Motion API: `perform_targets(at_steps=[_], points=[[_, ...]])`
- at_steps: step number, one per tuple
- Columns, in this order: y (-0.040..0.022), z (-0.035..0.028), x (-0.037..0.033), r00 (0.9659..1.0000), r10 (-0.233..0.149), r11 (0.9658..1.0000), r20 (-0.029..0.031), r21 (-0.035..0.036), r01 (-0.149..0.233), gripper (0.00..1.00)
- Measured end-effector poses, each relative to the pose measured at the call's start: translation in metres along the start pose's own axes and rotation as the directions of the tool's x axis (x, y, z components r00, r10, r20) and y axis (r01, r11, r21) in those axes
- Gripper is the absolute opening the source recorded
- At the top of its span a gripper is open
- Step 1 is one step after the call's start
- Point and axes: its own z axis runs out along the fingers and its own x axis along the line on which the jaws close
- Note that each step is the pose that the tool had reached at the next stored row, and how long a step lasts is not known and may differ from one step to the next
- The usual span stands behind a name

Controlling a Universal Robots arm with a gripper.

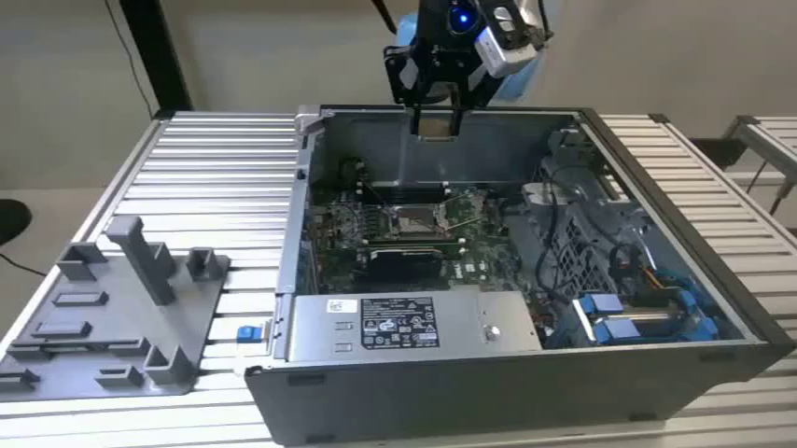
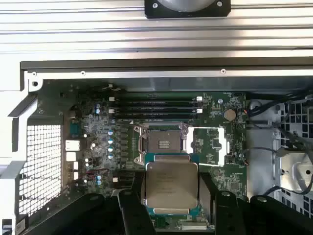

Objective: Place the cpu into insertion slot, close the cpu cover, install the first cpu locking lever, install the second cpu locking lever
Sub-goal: 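Place the cpu into insertion slot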

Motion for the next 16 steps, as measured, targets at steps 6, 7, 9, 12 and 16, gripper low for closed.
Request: perform_targets(at_steps=[6, 7, 9, 12, 16], points=[[0.0007, 0.0, 0.0001, 1.0, 0.0, 1.0, 0.0, 0.0, 0.0, 0.0], [0.0007, 0.0, 0.0002, 1.0, 0.0, 1.0, 0.0, 0.0, 0.0, 0.0], [0.0007, 0.0001, 0.0002, 1.0, 0.0, 1.0, 0.0, -0.0001, 0.0, 0.0], [0.0007, 0.0, 0.0003, 1.0, 0.0, 1.0, 0.0, 0.0, 0.0, 0.0], [0.0006, 0.0, 0.0003, 0.9999, 0.017, 0.9999, 0.0015, -0.0003, -0.017, 0.0]])
